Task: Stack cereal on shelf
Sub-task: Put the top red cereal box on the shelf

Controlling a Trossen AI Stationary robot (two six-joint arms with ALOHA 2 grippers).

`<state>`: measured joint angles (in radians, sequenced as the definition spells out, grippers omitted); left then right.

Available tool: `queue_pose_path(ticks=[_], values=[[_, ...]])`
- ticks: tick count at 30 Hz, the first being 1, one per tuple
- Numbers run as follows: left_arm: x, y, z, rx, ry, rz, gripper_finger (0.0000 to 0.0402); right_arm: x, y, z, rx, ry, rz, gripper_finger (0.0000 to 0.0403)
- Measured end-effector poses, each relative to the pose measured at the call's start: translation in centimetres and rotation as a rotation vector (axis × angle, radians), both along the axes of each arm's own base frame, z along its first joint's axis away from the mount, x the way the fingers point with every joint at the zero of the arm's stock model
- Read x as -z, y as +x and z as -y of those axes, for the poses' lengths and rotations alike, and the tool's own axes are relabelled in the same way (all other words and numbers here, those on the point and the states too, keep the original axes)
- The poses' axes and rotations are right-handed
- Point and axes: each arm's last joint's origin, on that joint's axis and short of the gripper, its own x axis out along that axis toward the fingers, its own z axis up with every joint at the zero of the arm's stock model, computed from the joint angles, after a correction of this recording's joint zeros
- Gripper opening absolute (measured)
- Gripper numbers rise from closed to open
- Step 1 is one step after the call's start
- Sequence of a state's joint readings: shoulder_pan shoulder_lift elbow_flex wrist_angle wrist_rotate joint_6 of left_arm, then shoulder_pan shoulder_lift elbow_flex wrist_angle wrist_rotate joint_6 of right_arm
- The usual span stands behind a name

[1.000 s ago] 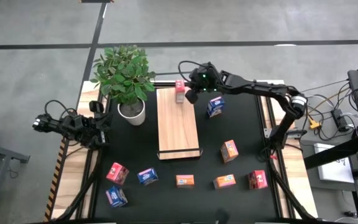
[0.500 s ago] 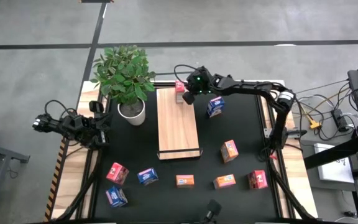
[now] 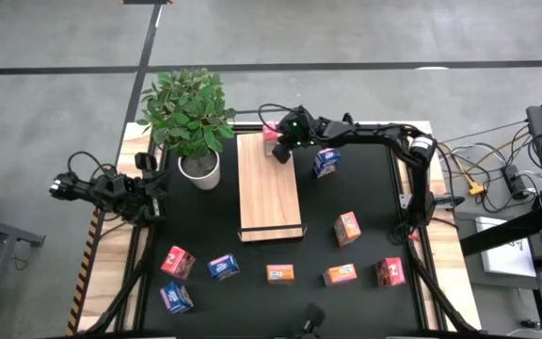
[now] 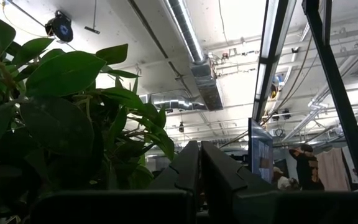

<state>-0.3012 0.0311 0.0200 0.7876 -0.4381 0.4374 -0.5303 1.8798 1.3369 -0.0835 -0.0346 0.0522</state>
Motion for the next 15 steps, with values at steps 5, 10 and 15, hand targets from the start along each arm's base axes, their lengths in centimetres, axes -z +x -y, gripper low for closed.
queue_pose_path(ticks=[5, 10, 15], values=[[0.0, 0.0, 0.0, 0.0, 0.0, 0.0, 0.0, 0.8, 0.4, -0.1, -0.006, 0.001, -0.001, 0.0012], [0.0, 0.0, 0.0, 0.0, 0.0, 0.0, 0.0, 2.1, 1.1, -0.3, -0.021, 0.008, -0.009, 0.0012], [0.0, 0.0, 0.0, 0.0, 0.0, 0.001, 0.0, 2.4, 1.5, -0.8, -0.04, 0.011, -0.004, 0.0012]])
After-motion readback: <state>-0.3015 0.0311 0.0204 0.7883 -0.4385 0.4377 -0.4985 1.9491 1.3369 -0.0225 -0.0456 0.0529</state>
